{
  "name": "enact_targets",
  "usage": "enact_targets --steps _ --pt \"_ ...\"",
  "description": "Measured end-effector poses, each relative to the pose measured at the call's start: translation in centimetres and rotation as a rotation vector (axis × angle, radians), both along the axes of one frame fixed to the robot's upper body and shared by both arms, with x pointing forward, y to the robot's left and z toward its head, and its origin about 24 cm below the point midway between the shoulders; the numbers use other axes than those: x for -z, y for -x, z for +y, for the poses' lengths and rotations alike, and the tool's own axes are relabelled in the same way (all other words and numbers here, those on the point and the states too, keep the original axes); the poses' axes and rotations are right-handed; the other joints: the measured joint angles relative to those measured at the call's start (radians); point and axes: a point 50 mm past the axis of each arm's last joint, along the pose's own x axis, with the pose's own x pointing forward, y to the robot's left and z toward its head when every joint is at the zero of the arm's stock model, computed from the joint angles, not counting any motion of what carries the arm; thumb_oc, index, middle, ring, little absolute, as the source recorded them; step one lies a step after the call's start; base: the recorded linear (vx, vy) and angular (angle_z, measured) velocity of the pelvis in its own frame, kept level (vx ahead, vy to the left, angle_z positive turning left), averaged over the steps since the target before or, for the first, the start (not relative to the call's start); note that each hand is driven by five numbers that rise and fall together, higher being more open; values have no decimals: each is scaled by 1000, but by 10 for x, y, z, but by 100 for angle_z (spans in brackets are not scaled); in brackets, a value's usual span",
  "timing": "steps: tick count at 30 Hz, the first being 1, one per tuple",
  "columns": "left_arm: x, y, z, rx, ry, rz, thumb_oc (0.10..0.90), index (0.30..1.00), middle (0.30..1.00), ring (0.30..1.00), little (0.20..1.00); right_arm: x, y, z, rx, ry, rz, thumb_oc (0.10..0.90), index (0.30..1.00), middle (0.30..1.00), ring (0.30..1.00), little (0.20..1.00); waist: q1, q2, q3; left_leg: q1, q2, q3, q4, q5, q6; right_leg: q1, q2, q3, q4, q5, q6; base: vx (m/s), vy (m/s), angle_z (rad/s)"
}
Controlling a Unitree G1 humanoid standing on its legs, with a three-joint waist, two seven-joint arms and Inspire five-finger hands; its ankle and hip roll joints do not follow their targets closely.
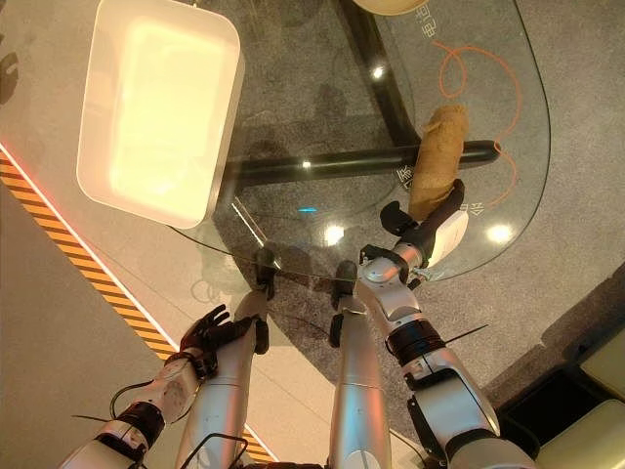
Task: Wipe the table with a cloth and put it in the basket.
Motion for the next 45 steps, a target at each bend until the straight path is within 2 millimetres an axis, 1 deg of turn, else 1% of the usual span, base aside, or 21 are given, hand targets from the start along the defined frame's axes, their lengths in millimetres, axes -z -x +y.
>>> enact_targets --steps 3,8,9,10,11,12,18,22,27,39,45 --pt "-3 -3 0 2 0 -12 800 900 900 900 900 -4 -1 0 2 -4 -13 800 900 900 900 900 0 0 0 -22 -1 -2 11 0 0 -21 -1 -1 14 -2 -2 0 0 0" --pt "-3 -4 0 1 0 -13 800 900 900 900 900 -6 -3 0 1 -25 -19 800 900 900 900 900 0 0 0 -24 -1 -3 13 1 -1 -25 -2 -1 18 -3 -3 0 0 0" --pt "-3 -4 0 1 0 -13 800 900 900 900 900 -7 -3 -1 1 -27 -20 704 818 818 818 804 0 0 0 -24 -1 -3 14 1 -2 -25 -2 -1 19 -3 -3 0 0 0" --pt "-3 -4 0 0 0 -12 800 900 900 900 900 -7 -3 -1 2 -28 -19 375 535 535 535 475 0 0 0 -24 -1 -3 14 1 -2 -25 -2 -1 20 -4 -4 0 0 0" --pt "-3 -4 0 0 0 -12 800 900 900 900 900 -7 -4 -1 6 -31 -16 314 484 484 484 414 0 0 0 -24 -1 -4 14 2 -3 -25 -1 -1 20 -4 -4 0 0 0" --pt "-3 -4 0 0 0 -13 800 900 900 900 900 -6 -5 -2 12 -30 -14 103 302 302 302 203 1 0 0 -24 -1 -4 14 2 -3 -26 -1 -1 21 -4 -4 0 0 0" --pt "-4 -4 -1 -3 6 -16 800 900 900 900 900 -12 -5 -14 59 -44 -34 100 300 300 300 200 1 1 0 -31 -1 -14 13 6 -9 -36 0 -4 27 -10 -9 0 0 0" --pt "-5 -5 -1 -2 8 -22 800 900 900 900 900 -14 -6 -18 69 -38 -40 100 300 300 300 200 1 7 1 -40 0 -18 14 7 -10 -44 1 -8 29 -11 -10 0 0 0" --pt "-5 -5 -2 -5 5 -22 800 900 900 900 900 -14 -6 -19 69 -40 -40 100 300 300 300 200 2 7 1 -41 -1 -18 14 10 -7 -44 0 -8 34 -11 -10 0 0 0" --pt "-8 -7 -3 0 3 -33 800 900 900 900 900 -17 -5 -17 63 -29 -51 100 300 300 300 200 4 9 1 -56 -1 -18 27 7 -11 -59 0 -8 44 -14 -11 0 0 0" --pt "-9 -8 -4 -1 3 -38 800 900 900 900 900 -22 -2 -12 42 46 -51 100 300 300 300 200 2 13 2 -66 -1 -18 26 7 -11 -70 0 -7 46 -14 -11 5 19 0"
